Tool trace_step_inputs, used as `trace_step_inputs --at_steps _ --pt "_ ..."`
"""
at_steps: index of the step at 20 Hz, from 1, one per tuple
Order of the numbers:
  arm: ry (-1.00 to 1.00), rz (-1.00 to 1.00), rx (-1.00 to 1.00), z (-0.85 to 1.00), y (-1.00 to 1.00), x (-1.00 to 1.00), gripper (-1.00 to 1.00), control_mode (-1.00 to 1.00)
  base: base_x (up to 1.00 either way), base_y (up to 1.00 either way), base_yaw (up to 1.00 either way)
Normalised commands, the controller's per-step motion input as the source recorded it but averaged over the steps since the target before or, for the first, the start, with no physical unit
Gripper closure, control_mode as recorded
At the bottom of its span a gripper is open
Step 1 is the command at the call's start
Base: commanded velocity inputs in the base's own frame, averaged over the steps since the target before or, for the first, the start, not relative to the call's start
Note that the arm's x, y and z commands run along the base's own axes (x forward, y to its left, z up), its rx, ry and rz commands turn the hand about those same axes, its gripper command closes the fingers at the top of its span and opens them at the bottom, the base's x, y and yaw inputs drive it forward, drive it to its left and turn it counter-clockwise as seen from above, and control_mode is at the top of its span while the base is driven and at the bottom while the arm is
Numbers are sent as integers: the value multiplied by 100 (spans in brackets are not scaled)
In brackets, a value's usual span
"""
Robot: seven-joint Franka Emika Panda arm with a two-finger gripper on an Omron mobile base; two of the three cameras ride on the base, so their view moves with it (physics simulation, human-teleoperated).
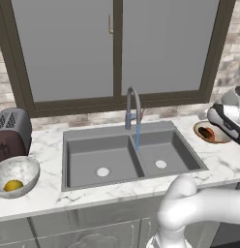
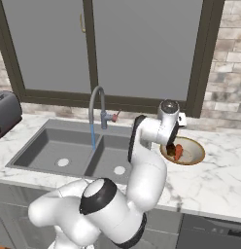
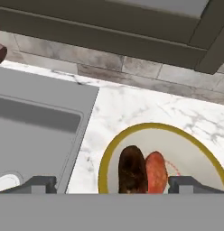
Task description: Pick the sweet potatos from the sink and place them in one bowl. Place the lemon in the other bowl. Then turn off the sink faucet.
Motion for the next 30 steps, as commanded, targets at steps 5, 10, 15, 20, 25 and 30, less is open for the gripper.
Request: trace_step_inputs --at_steps 5,10,15,20,25,30 --pt "1 21 -10 7 64 36 -100 -100 0 0 0" --pt "-9 42 0 0 5 35 -100 -100 0 0 0" --pt "-6 53 1 18 0 5 -100 -100 0 0 0" --pt "0 53 0 21 0 1 -100 -100 0 0 0" --pt "0 38 0 18 2 12 -100 -100 0 0 0" --pt "-6 20 -1 1 35 11 -100 -100 0 0 0"
